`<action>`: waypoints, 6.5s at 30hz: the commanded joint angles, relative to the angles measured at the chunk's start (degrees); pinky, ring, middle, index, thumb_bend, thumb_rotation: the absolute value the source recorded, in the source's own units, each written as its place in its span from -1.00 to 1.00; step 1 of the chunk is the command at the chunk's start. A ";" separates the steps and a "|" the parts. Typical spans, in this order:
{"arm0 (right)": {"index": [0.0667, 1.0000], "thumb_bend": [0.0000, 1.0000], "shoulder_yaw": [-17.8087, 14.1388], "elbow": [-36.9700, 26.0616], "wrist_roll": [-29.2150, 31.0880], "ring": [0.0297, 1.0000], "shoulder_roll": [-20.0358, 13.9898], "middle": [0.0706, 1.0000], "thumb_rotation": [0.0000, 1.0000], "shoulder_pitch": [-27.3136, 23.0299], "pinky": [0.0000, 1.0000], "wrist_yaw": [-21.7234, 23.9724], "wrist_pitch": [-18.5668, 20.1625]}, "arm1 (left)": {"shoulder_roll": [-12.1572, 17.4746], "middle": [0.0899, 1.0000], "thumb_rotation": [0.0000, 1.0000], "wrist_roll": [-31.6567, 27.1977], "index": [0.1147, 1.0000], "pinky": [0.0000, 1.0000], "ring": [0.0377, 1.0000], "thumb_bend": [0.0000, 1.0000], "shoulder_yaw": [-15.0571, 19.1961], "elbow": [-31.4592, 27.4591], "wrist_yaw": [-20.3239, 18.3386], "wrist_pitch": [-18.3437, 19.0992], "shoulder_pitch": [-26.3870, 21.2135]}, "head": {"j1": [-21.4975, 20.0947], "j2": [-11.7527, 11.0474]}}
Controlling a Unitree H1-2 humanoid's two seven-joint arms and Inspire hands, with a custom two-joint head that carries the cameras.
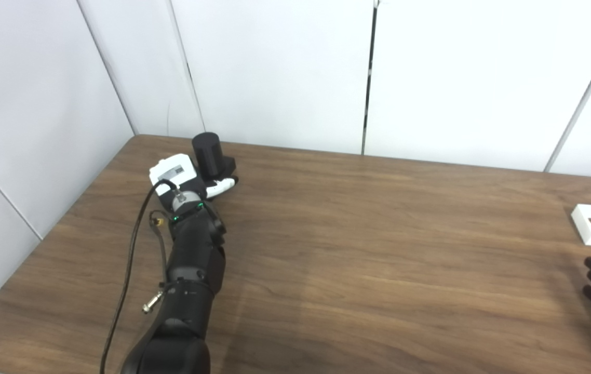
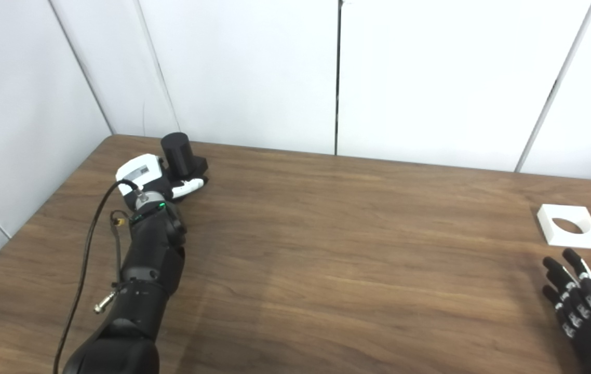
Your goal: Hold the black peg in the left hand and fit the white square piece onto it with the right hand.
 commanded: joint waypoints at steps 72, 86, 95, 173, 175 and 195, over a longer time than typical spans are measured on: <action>1.00 0.07 -0.63 -3.58 0.47 1.00 -2.91 0.90 1.00 0.36 1.00 1.91 2.39 | 5.08 0.70 -0.90 -19.18 -0.17 0.97 0.93 0.03 -8.64 -5.59 10.11 0.02 3.02 | -0.04 1.79; 1.00 0.05 0.97 -3.30 -1.25 0.98 -2.13 0.88 1.00 -0.13 1.00 1.44 2.26 | 1.49 0.61 -0.89 -20.00 -0.16 0.61 0.76 0.02 -8.56 -24.87 -1.95 0.02 6.31 | -3.31 2.74; 1.00 0.07 1.11 -2.29 -0.89 0.97 -1.99 0.87 1.00 -1.27 0.99 1.70 1.78 | -4.27 0.56 -0.89 -12.59 -0.16 0.52 0.70 0.02 -12.10 -44.35 -17.76 0.02 11.63 | -8.16 3.81; 1.00 0.07 2.61 -8.99 -2.13 0.92 0.51 0.80 1.00 -2.36 0.95 -2.01 6.88 | -2.76 0.78 -0.87 -24.14 -0.16 1.00 1.00 0.02 -38.41 -54.08 -20.54 -2.18 36.96 | -16.19 9.11; 1.00 0.08 2.66 -9.10 -2.13 0.92 0.32 0.81 1.00 -2.50 0.95 -1.93 6.87 | -2.80 0.78 -0.87 -24.04 -0.15 1.00 1.00 0.01 -38.53 -53.98 -20.88 -1.25 36.75 | -16.28 9.15; 1.00 0.14 2.46 -13.47 -2.65 0.88 -0.96 0.79 1.00 -4.60 0.88 -2.76 9.49 | 0.01 0.72 -0.87 -27.53 -0.15 1.00 1.00 0.01 -36.95 -52.73 -23.17 -0.92 34.88 | -21.01 9.88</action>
